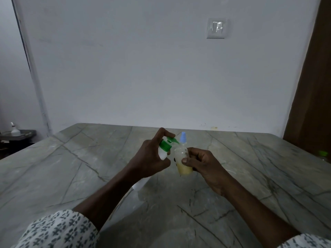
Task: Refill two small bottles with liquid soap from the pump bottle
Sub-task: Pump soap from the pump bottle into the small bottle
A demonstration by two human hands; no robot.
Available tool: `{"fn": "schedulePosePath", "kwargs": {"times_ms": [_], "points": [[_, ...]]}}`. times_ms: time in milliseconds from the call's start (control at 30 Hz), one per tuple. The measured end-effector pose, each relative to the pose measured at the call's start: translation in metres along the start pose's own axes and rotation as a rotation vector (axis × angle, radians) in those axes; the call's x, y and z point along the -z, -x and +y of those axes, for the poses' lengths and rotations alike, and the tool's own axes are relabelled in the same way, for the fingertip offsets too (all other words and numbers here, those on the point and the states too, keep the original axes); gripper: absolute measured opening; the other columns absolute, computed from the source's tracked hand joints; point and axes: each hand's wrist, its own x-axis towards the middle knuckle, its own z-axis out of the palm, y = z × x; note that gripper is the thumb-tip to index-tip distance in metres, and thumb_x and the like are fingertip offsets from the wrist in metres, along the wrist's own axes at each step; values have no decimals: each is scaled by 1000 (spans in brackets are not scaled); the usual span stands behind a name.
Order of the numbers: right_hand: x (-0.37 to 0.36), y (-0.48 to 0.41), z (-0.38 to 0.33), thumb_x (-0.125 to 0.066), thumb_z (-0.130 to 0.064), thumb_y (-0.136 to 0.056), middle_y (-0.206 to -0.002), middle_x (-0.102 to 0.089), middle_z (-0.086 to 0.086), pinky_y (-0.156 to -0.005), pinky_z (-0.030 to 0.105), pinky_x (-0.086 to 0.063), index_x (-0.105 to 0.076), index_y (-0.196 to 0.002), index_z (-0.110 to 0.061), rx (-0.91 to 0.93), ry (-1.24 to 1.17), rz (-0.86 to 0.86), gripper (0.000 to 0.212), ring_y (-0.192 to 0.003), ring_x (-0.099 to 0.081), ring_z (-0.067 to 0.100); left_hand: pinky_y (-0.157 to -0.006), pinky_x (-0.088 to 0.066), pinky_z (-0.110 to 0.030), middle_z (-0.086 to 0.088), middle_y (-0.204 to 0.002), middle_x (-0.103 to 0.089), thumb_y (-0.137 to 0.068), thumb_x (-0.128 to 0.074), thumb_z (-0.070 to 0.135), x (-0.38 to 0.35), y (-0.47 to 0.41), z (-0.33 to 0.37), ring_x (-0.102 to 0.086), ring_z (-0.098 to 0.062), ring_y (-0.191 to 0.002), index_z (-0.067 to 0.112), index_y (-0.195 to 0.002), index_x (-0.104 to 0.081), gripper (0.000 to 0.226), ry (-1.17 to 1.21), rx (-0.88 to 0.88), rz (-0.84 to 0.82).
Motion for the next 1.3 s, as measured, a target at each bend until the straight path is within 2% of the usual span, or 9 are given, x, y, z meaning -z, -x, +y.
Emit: {"fn": "schedulePosePath", "kwargs": {"times_ms": [100,267,367,467,567,800,933,1167,1300], "points": [[0,0,-1,-63,-8,-91,-112,-74,5,-99,44,-53,-67,-120,-11,-2,-9,10,29,-105,-70,21,-67,-50,-9,2,-93,-67,-70,-76,5,0,0,0,-61,-2,-83,33,-123,-38,71,0,-2,-4],[4,-1,-2,-65,-10,-90,-110,-75,6,-98,48,-53,-70,-113,-18,22,9,43,25,-105,-69,26,-64,-48,-11,4,-87,-67,-67,-73,4,1,0,1,-61,-7,-76,31,-132,-37,79,2,-29,-23],[6,0,-3,-66,-9,-89,-106,-76,1,-91,36,-56,-70,-107,-26,42,35,56,25,-101,-70,21,-64,-47,-11,5,-86,-67,-67,-72,4,1,0,1,-61,-7,-75,31,-133,-38,79,6,-23,-28],[8,0,-4,-66,-7,-88,-108,-74,-3,-81,23,-56,-68,-117,-17,57,60,70,31,-99,-70,12,-64,-49,-12,5,-86,-66,-69,-73,4,1,0,1,-61,-7,-76,31,-131,-39,77,15,-11,-34],[10,0,-5,-67,-5,-87,-106,-72,-9,-71,15,-54,-66,-120,-18,58,81,82,36,-89,-70,1,-64,-48,-9,4,-87,-67,-70,-73,4,1,0,1,-61,-5,-77,29,-125,-41,68,10,2,-33],[14,-2,-3,-68,-4,-87,-115,-72,5,-79,23,-56,-64,-125,-11,65,69,88,40,-101,-70,18,-66,-48,-9,6,-88,-66,-70,-73,5,2,0,1,-60,-3,-79,34,-128,-37,74,1,7,-46],[14,-1,-4,-68,-1,-85,-109,-73,1,-73,19,-55,-66,-117,-18,65,29,79,35,-90,-71,6,-65,-46,-8,7,-86,-66,-68,-73,4,2,1,2,-60,-2,-76,33,-132,-38,79,-5,-17,-28],[14,-1,-2,-70,-4,-85,-107,-74,-3,-71,18,-55,-67,-113,-20,59,9,70,33,-89,-71,5,-63,-48,-11,6,-84,-67,-68,-72,4,2,0,2,-62,-6,-73,28,-127,-42,70,3,-14,-27],[12,0,-3,-69,-4,-85,-96,-74,-13,-68,15,-54,-68,-105,-27,51,11,44,30,-84,-71,0,-64,-49,-10,4,-88,-67,-70,-74,5,2,0,2,-61,-3,-77,26,-121,-43,64,-3,2,-31]]}}
